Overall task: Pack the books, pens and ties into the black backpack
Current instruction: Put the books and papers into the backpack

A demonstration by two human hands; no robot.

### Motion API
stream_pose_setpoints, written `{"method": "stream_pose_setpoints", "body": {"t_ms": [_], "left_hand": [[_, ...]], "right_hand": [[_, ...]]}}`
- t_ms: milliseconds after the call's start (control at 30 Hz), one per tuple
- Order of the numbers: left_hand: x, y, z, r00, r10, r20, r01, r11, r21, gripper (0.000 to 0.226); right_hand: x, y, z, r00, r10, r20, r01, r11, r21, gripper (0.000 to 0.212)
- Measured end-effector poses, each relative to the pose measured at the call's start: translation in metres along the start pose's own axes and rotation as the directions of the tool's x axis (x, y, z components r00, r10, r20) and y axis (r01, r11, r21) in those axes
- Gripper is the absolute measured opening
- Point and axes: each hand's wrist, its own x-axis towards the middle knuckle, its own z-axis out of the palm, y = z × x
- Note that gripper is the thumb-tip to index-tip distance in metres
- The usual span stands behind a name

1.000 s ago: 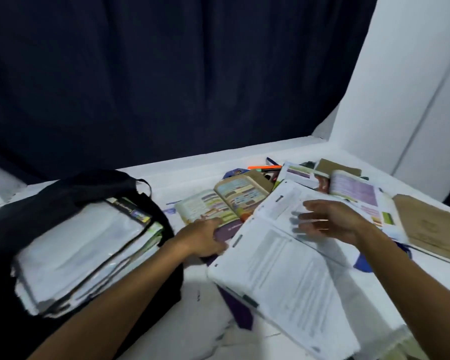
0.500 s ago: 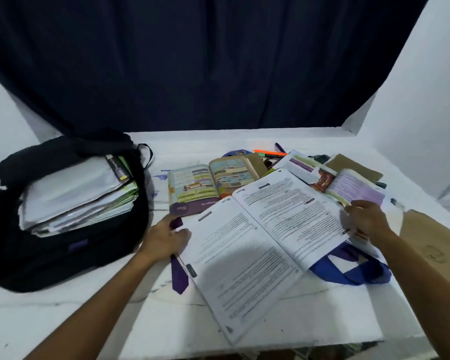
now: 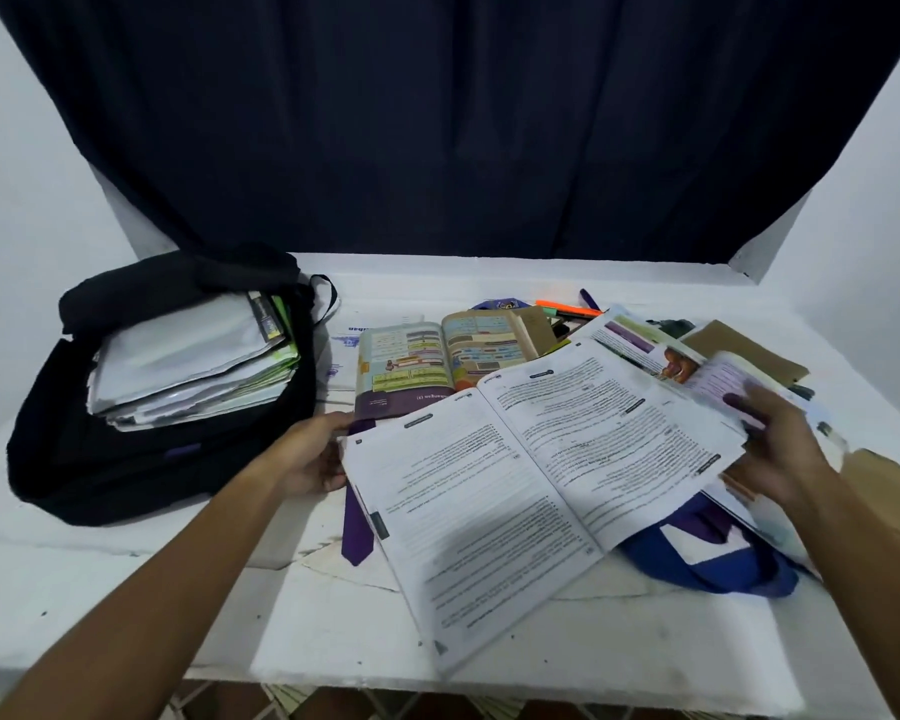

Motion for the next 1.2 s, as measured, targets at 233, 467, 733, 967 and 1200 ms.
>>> {"method": "stream_pose_setpoints", "body": {"t_ms": [233, 467, 733, 967, 1200], "left_hand": [[-0.004, -0.005, 0.008, 1.000, -0.014, -0.018, 0.013, 0.999, -0.042, 0.032], [-0.001, -0.007, 0.004, 1.000, 0.001, -0.004, -0.002, 0.962, -0.275, 0.064], [-0.011, -0.021, 0.007, 0.993, 0.121, 0.006, -0.117, 0.971, -0.207, 0.054], [0.012, -0.044, 0.013, 0.919, 0.362, -0.154, -0.317, 0.913, 0.255, 0.051], [0.010, -0.045, 0.013, 0.938, 0.326, -0.122, -0.318, 0.945, 0.079, 0.046]], "right_hand": [[-0.012, 0.002, 0.017, 0.933, 0.021, 0.360, -0.140, 0.941, 0.307, 0.083], [-0.030, 0.020, 0.062, 0.692, 0.138, 0.708, -0.197, 0.980, 0.001, 0.092], [-0.043, 0.078, 0.104, 0.783, 0.209, 0.585, 0.381, 0.582, -0.718, 0.039], [-0.039, 0.101, 0.104, 0.844, 0.186, 0.503, 0.464, 0.216, -0.859, 0.041], [-0.048, 0.090, 0.107, 0.787, 0.216, 0.578, 0.335, 0.637, -0.694, 0.020]]}}
